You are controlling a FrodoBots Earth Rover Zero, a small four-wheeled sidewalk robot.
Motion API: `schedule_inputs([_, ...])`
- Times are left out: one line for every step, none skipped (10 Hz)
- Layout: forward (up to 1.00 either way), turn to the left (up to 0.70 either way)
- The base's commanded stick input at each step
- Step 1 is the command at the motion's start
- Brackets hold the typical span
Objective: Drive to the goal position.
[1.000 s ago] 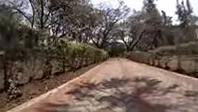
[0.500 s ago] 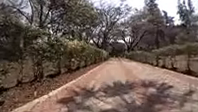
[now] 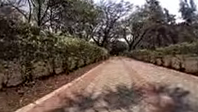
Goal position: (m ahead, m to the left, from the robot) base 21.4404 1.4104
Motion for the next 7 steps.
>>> schedule_inputs([0.7,0.0])
schedule_inputs([0.7,0.0])
schedule_inputs([0.7,0.0])
schedule_inputs([0.7,0.0])
schedule_inputs([0.7,0.0])
schedule_inputs([0.7,0.0])
schedule_inputs([0.7,0.0])
